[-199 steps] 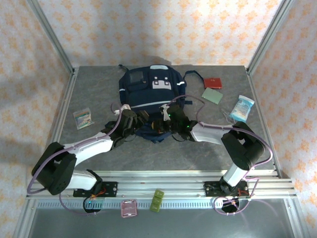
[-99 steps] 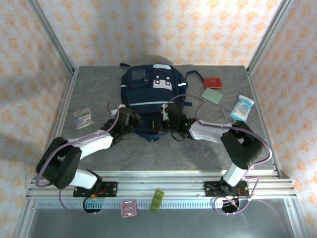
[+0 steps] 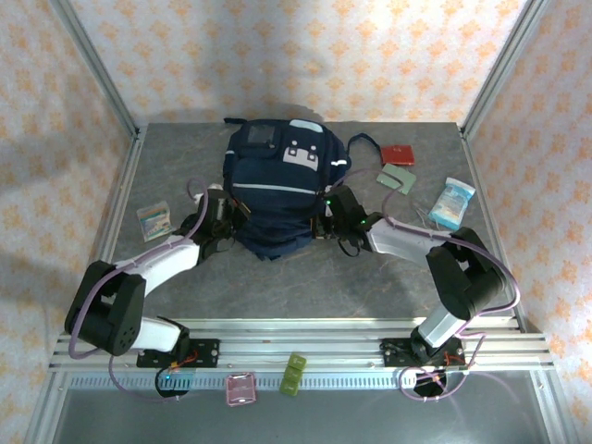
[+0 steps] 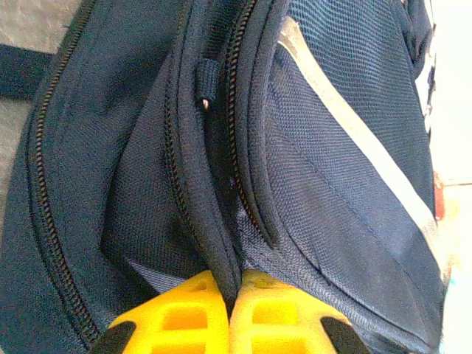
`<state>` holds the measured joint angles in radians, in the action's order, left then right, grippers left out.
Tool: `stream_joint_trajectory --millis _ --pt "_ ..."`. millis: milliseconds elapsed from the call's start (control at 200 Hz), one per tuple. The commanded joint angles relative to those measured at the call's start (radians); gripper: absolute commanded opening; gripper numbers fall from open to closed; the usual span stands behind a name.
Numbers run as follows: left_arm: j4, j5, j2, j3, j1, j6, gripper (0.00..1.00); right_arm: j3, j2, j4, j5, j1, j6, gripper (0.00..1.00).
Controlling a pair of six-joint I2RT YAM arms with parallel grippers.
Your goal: Pack the student bag
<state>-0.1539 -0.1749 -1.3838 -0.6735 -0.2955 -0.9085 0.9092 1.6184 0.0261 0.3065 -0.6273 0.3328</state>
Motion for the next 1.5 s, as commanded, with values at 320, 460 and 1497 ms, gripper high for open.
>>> stream_joint_trajectory --millis 320,460,1497 --pt "0.077 0.039 0.115 -0.019 -0.043 -0.020 0.57 0.099 0.115 -0.104 0.100 -0.110 0.037 0.00" --pt "0.047 0.082 0.149 0.033 -0.159 -0.116 0.61 0.120 0.144 -0.116 0.114 -0.113 0.030 0.00" --pt "-0.037 0.149 -0.166 -0.095 -0.169 -0.178 0.00 0.115 0.146 -0.051 0.074 -0.060 0.002 0.00"
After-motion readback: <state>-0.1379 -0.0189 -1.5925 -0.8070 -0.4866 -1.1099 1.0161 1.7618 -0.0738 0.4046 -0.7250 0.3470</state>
